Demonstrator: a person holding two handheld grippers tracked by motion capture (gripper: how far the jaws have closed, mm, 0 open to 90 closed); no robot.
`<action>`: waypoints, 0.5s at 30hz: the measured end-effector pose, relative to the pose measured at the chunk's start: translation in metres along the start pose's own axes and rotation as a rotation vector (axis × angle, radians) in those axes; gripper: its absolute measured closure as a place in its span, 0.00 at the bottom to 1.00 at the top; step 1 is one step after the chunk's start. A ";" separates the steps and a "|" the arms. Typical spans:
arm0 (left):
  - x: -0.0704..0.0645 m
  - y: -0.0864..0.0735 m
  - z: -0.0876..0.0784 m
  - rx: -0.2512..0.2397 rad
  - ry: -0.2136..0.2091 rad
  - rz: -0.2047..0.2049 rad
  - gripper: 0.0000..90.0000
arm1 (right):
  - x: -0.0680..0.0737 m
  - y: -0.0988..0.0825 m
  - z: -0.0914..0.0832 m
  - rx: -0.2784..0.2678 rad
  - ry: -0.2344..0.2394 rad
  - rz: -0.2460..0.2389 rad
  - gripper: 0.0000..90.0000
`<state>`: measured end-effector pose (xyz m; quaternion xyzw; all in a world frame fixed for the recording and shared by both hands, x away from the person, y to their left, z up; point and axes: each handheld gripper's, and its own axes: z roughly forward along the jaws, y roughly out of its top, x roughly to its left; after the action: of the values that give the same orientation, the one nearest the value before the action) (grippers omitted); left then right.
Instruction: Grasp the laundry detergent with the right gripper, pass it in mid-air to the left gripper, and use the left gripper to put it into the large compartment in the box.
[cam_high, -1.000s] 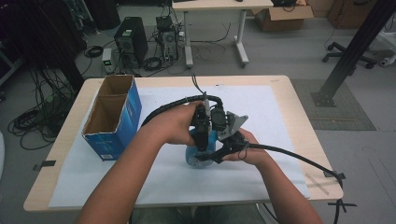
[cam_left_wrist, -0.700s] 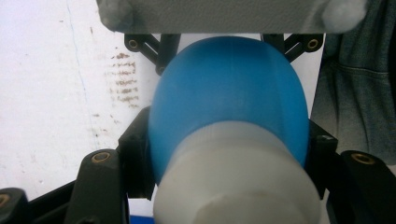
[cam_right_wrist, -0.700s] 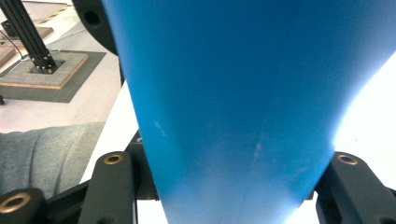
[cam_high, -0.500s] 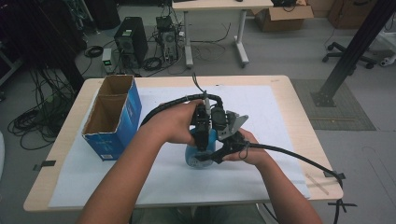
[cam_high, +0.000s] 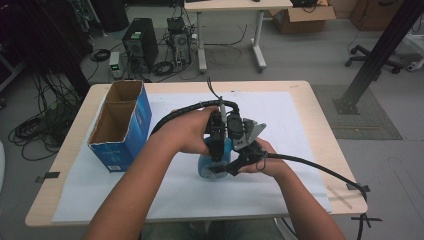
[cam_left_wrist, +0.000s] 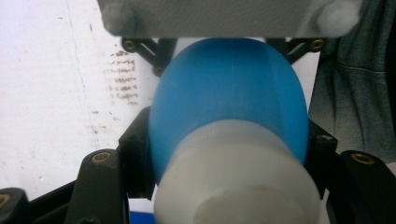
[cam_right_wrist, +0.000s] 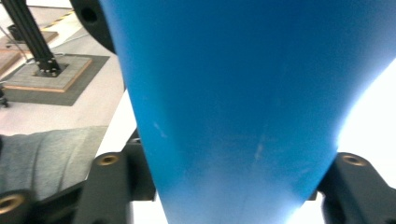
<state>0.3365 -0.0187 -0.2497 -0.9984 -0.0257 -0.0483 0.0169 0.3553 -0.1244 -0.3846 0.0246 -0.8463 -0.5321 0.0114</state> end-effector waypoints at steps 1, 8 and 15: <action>0.001 0.000 -0.001 0.007 0.000 -0.001 0.43 | 0.000 -0.001 0.000 0.000 0.000 0.010 0.36; 0.003 -0.001 -0.002 0.010 0.000 -0.014 0.43 | -0.001 -0.006 0.001 0.037 -0.013 0.053 0.17; 0.006 -0.003 -0.002 0.020 -0.017 -0.036 0.43 | -0.001 -0.006 -0.004 0.076 -0.024 0.062 0.03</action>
<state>0.3425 -0.0157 -0.2468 -0.9979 -0.0445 -0.0398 0.0260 0.3567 -0.1310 -0.3881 -0.0074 -0.8663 -0.4992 0.0168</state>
